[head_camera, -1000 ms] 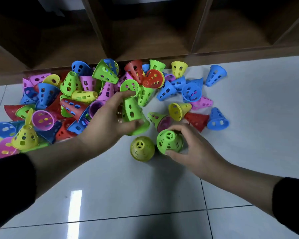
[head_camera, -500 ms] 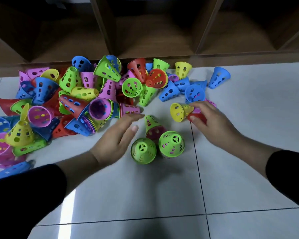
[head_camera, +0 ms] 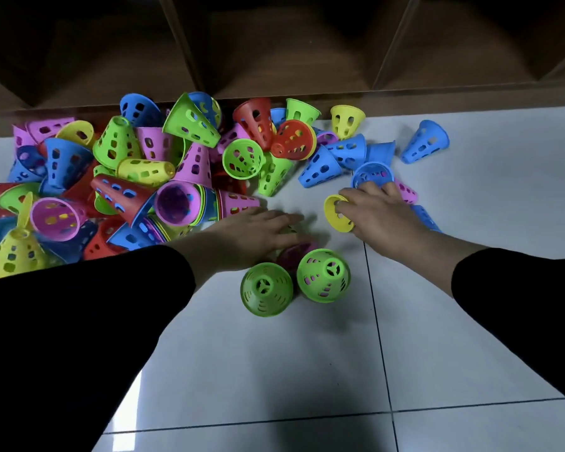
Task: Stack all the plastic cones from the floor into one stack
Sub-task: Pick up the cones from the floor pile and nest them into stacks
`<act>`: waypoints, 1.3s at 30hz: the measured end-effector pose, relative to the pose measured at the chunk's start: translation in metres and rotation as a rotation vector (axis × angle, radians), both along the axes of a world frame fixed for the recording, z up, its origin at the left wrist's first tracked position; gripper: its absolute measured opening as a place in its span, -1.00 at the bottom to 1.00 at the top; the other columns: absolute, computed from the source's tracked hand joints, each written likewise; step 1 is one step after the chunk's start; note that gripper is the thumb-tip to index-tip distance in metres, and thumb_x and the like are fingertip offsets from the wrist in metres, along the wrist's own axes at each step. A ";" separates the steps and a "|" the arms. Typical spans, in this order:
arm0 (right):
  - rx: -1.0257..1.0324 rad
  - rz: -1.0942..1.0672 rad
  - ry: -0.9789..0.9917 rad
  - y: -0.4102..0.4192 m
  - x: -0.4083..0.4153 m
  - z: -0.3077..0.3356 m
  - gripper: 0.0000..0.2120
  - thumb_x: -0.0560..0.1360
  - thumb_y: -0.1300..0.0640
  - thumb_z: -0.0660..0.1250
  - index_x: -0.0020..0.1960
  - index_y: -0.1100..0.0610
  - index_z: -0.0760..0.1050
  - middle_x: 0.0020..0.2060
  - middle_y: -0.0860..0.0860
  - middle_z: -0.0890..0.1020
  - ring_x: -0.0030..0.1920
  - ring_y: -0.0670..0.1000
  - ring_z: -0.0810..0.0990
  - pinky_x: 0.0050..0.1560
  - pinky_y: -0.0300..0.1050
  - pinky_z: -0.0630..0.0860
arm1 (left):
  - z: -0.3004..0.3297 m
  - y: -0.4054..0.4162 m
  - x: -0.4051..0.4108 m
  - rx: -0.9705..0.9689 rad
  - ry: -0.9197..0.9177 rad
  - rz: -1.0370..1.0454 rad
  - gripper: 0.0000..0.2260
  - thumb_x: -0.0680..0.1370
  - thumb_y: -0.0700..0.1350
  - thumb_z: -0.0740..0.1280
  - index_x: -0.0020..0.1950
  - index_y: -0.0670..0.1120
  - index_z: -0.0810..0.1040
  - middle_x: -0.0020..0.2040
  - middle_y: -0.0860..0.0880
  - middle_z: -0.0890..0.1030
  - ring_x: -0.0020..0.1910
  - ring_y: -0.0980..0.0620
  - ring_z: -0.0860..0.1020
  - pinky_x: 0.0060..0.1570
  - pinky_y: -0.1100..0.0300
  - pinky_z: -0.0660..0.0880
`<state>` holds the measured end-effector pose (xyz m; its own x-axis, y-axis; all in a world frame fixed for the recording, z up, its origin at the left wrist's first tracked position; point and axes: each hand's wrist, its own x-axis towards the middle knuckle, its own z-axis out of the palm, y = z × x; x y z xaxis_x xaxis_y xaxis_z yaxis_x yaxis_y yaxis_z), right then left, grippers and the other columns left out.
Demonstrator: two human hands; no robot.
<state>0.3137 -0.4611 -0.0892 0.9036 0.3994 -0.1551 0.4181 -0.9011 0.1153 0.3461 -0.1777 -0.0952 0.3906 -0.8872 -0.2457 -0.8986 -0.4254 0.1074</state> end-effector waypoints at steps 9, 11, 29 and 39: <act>0.279 -0.111 -0.128 0.006 -0.007 0.009 -0.67 0.41 -0.09 0.48 0.01 0.12 0.55 -0.03 0.08 0.53 0.06 0.19 0.49 0.15 0.13 0.33 | 0.000 -0.002 0.001 0.006 0.004 0.070 -0.48 0.60 0.11 0.25 0.54 0.07 0.23 0.47 -0.11 0.38 0.40 -0.18 0.38 0.35 -0.12 0.37; 0.365 -0.151 -0.151 0.008 -0.009 0.014 -0.69 0.40 -0.08 0.50 -0.07 0.14 0.54 -0.08 0.09 0.51 0.00 0.19 0.50 0.11 0.10 0.35 | 0.001 0.001 0.001 -0.020 0.034 0.176 -0.48 0.58 0.12 0.30 0.50 0.04 0.27 0.40 -0.10 0.43 0.31 -0.16 0.44 0.21 -0.07 0.48; 0.900 -0.295 0.220 0.016 -0.044 0.140 -0.59 0.26 -0.21 0.40 -0.08 -0.03 0.32 -0.24 -0.18 0.45 -0.40 -0.09 0.36 -0.35 -0.07 0.41 | 0.141 0.053 -0.045 -0.815 0.469 0.903 -0.75 0.32 0.39 0.41 -0.17 0.34 0.43 -0.38 0.37 0.52 -0.45 0.32 0.43 -0.49 0.48 0.30; 0.332 -0.103 0.430 0.032 -0.091 0.189 -0.34 0.41 -0.25 0.32 0.40 -0.36 0.06 0.21 -0.15 0.46 0.32 -0.02 0.40 0.09 -0.10 0.44 | 0.154 0.058 -0.110 -0.264 0.231 0.626 -0.46 0.48 0.25 0.38 0.36 0.16 0.27 0.01 0.08 0.56 -0.13 0.15 0.54 -0.18 0.17 0.51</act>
